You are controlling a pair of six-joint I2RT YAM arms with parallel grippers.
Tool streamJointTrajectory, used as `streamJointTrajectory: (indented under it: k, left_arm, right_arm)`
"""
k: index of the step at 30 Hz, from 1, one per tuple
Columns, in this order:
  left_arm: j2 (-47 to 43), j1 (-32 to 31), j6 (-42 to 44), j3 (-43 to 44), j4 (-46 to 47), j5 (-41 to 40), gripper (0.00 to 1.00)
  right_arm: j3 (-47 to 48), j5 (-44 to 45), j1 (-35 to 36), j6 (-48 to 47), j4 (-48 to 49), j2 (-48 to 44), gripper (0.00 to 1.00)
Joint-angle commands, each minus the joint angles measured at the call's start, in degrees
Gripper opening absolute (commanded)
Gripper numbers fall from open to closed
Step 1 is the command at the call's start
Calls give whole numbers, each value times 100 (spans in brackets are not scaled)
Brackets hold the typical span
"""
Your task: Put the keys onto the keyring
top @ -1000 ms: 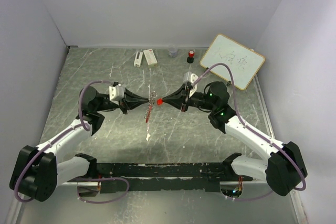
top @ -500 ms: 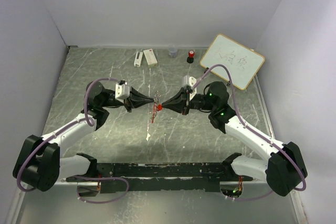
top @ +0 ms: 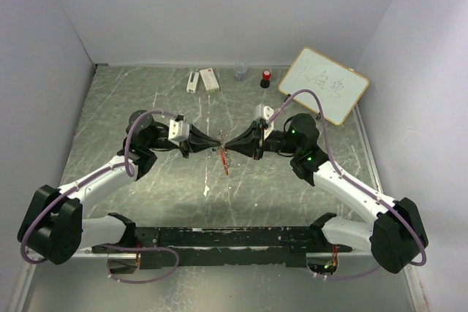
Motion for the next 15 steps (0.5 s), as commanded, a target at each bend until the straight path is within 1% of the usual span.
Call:
streamJointTrajectory:
  k: [1, 4, 10, 15]
  left_arm:
    - [-26, -135, 497, 272, -426, -110, 7]
    - [-53, -180, 610, 297, -534, -208, 7]
    - [-105, -247, 580, 260, -438, -297, 7]
    - [-225, -257, 321, 104, 28, -285, 7]
  right_arm:
    - [112, 86, -12, 70, 185, -96, 0]
    - [98, 128, -8, 78, 187, -110, 0]
    - [99, 346, -4, 179, 222, -58, 0]
    - [79, 692, -1, 289, 191, -14, 0]
